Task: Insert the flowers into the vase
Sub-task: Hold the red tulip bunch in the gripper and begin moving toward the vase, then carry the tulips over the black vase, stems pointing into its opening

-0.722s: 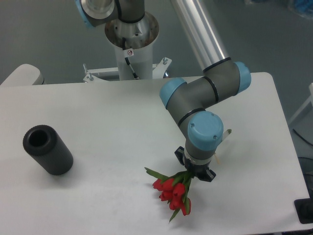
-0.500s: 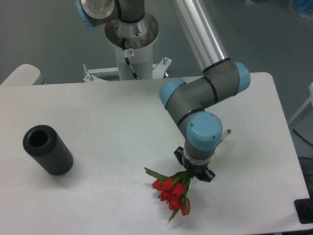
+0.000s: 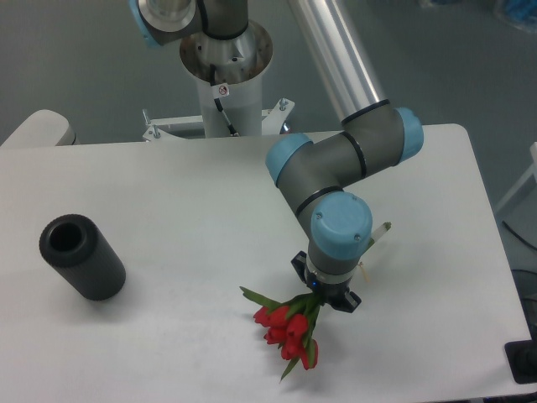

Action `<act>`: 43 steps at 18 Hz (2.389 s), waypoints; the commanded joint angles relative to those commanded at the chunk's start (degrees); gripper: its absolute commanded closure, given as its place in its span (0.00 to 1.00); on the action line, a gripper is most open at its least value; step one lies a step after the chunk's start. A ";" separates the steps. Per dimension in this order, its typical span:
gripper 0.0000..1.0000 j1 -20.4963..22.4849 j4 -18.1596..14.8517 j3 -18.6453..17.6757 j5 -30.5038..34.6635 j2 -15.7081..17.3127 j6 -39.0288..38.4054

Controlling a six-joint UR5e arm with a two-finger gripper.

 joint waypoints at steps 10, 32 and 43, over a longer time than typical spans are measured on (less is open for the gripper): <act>0.95 -2.99 0.52 -2.90 -9.31 3.69 -8.88; 1.00 -7.56 3.33 -0.97 -55.00 15.03 -21.54; 1.00 -8.53 11.68 -5.36 -69.61 17.48 -21.01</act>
